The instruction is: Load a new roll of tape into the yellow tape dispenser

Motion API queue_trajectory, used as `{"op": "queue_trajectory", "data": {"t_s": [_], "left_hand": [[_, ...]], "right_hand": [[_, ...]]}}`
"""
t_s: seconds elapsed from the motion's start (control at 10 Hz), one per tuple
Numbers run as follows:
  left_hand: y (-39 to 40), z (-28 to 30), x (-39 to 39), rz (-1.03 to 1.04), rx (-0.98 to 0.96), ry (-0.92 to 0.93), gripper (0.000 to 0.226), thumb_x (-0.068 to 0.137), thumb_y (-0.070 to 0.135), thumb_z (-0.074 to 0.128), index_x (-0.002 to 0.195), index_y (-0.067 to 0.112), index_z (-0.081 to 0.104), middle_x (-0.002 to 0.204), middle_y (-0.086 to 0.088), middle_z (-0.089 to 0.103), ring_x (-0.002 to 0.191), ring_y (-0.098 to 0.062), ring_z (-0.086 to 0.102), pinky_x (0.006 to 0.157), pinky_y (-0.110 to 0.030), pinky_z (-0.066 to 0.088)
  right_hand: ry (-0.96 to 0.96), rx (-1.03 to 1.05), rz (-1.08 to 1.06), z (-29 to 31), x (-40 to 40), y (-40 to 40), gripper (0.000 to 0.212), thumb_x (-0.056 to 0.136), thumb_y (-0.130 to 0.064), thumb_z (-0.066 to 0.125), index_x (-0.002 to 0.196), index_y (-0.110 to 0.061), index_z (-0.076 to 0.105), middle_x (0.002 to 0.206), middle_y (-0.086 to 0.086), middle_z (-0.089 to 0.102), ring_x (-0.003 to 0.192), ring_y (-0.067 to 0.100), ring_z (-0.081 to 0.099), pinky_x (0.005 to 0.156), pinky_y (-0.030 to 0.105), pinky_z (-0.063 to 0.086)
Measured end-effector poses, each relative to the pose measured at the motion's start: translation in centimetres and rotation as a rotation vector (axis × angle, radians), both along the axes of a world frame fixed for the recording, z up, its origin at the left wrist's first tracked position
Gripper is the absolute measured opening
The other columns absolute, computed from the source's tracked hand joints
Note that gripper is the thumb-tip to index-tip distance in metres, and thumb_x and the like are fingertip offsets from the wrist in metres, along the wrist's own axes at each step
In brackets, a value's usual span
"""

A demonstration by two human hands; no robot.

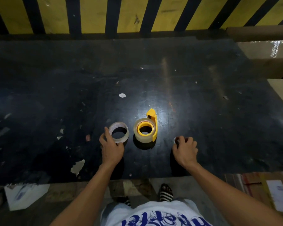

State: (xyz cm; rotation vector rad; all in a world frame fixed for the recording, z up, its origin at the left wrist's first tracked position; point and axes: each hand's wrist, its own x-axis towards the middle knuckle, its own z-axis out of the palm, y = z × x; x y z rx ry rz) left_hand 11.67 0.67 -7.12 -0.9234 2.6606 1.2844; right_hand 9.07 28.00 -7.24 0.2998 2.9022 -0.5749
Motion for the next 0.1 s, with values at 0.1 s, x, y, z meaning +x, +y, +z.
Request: {"op": "queue_trajectory", "data": {"t_s": [0.1], "left_hand": [[1.67, 0.99, 2.49, 0.109, -0.069, 0.086, 0.056, 0.089, 0.01, 0.065, 0.142, 0.014, 0.046, 0.143, -0.018, 0.043, 0.129, -0.041, 0.045, 0.107, -0.052, 0.042]], "right_hand": [[0.058, 0.011, 0.027, 0.61, 2.13, -1.33, 0.037, 0.091, -0.037, 0.052, 0.125, -0.023, 0.051, 0.13, 0.013, 0.041, 0.119, 0.034, 0.038, 0.099, 0.052, 0.036]]}}
